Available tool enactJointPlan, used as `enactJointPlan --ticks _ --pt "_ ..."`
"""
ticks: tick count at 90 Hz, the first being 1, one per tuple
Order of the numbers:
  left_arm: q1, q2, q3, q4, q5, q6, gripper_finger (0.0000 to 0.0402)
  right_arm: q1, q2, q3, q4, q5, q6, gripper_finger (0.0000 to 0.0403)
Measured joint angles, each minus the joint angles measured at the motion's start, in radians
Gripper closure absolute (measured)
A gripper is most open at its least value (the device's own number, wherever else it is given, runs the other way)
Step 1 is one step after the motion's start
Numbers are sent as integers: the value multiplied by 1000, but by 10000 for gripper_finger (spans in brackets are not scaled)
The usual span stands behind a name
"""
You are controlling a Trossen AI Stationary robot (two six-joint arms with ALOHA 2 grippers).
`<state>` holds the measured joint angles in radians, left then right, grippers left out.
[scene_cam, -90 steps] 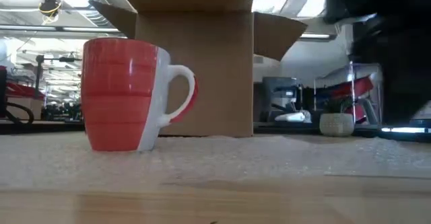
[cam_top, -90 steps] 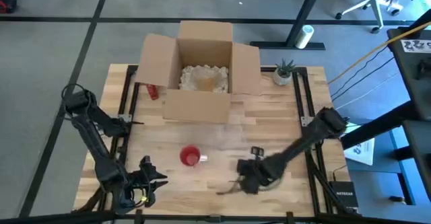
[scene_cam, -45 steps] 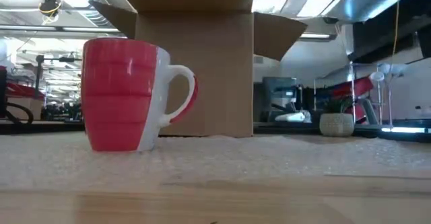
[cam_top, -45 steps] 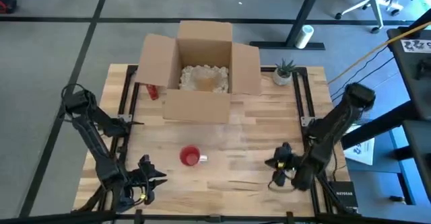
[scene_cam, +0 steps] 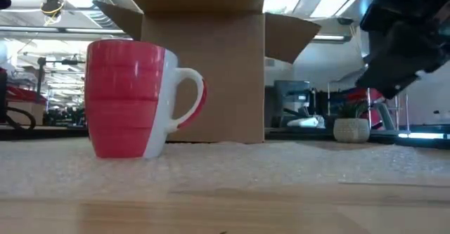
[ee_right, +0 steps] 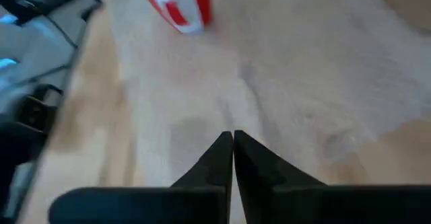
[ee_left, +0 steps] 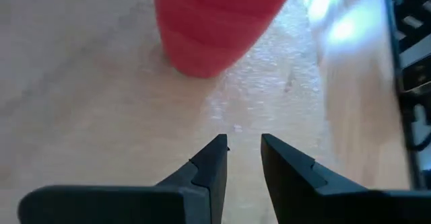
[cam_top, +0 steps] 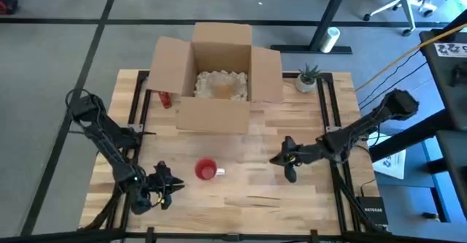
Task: Wrap mug
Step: Wrap the red mug with bubble wrap
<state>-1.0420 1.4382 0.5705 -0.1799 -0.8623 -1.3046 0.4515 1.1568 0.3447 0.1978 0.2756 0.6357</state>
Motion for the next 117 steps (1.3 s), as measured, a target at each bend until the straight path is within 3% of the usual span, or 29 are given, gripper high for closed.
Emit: enactJointPlan --ticks 16,48,71,81,94,117 --pt "31 -27 0 -66 -1 40 328 0 54 2 -12 -7 43 381" --pt "56 -28 0 -72 24 57 328 0 258 94 -17 -90 76 298" --pt "53 -28 0 -63 25 47 328 8 436 194 -42 -169 86 288" --pt "53 -28 0 -62 25 38 328 28 508 272 -137 -154 125 304" --pt "53 -28 0 -63 26 33 328 96 535 343 -241 -153 148 389" --pt "53 -28 1 -55 26 54 328 220 492 350 -323 -119 348 401"
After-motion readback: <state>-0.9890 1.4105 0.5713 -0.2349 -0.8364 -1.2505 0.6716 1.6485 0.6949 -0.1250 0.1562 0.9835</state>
